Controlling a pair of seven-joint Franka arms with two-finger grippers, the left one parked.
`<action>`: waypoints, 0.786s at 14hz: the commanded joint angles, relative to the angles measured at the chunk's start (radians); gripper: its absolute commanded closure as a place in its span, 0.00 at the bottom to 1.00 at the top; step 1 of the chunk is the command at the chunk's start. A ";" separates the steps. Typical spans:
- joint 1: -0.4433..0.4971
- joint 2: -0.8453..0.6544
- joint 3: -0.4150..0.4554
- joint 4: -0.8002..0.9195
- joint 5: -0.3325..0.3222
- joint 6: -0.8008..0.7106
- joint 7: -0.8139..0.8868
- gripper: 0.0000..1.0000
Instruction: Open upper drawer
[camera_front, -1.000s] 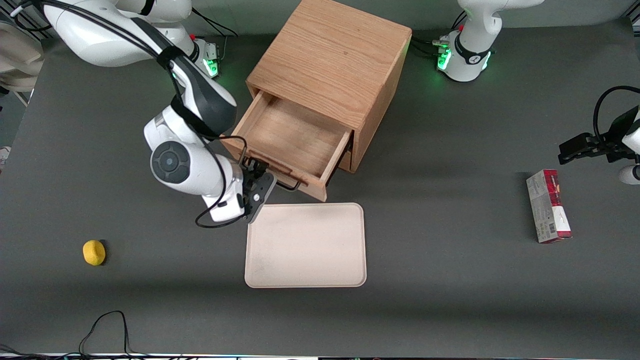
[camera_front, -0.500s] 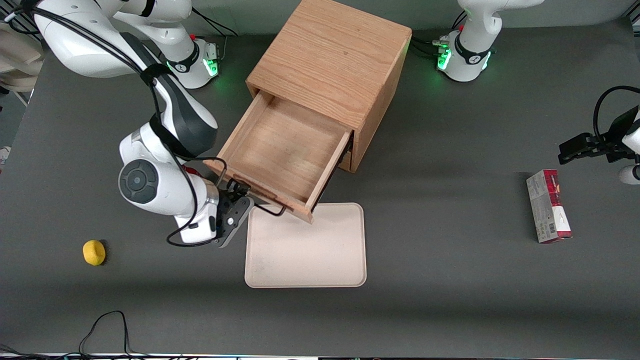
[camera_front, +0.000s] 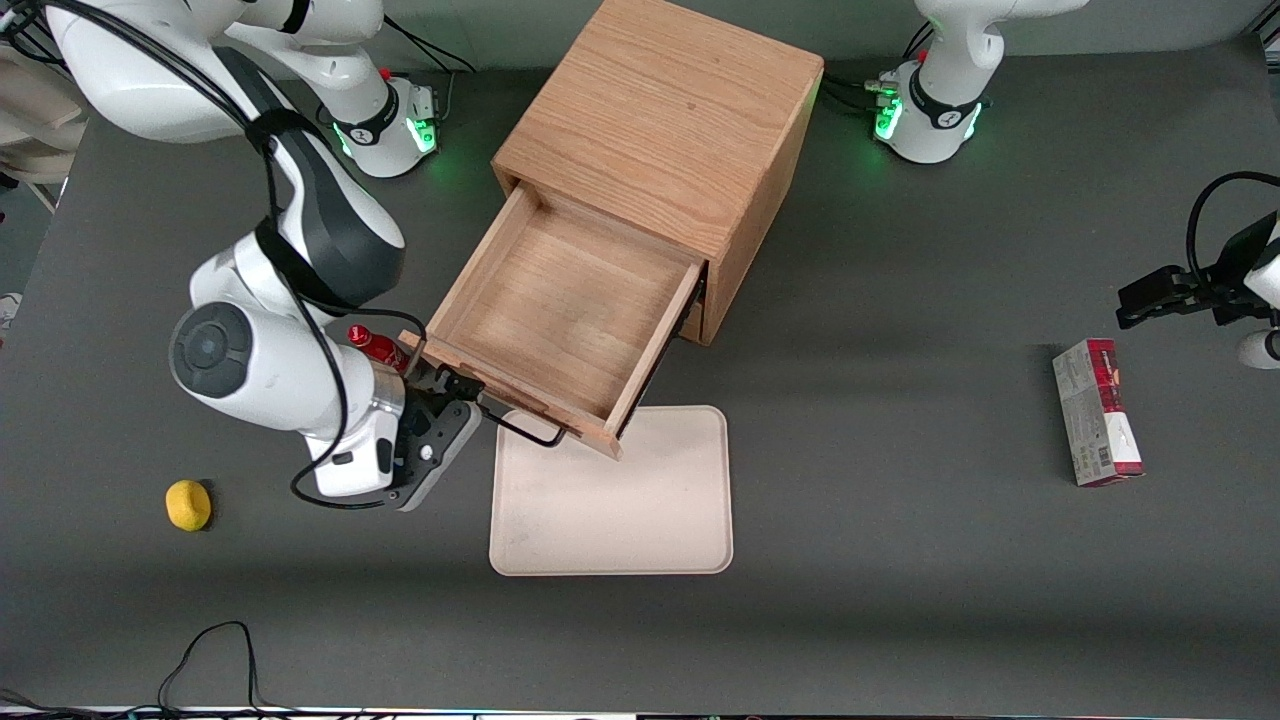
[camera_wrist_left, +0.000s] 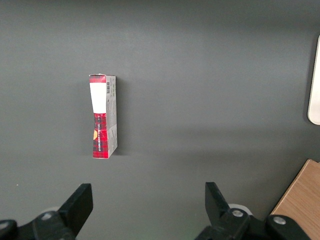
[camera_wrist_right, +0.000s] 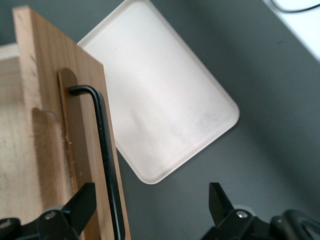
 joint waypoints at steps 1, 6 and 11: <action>-0.007 -0.119 -0.120 0.002 0.134 -0.150 0.012 0.00; -0.001 -0.415 -0.374 -0.243 0.197 -0.240 0.230 0.00; -0.004 -0.720 -0.427 -0.547 0.154 -0.239 0.371 0.00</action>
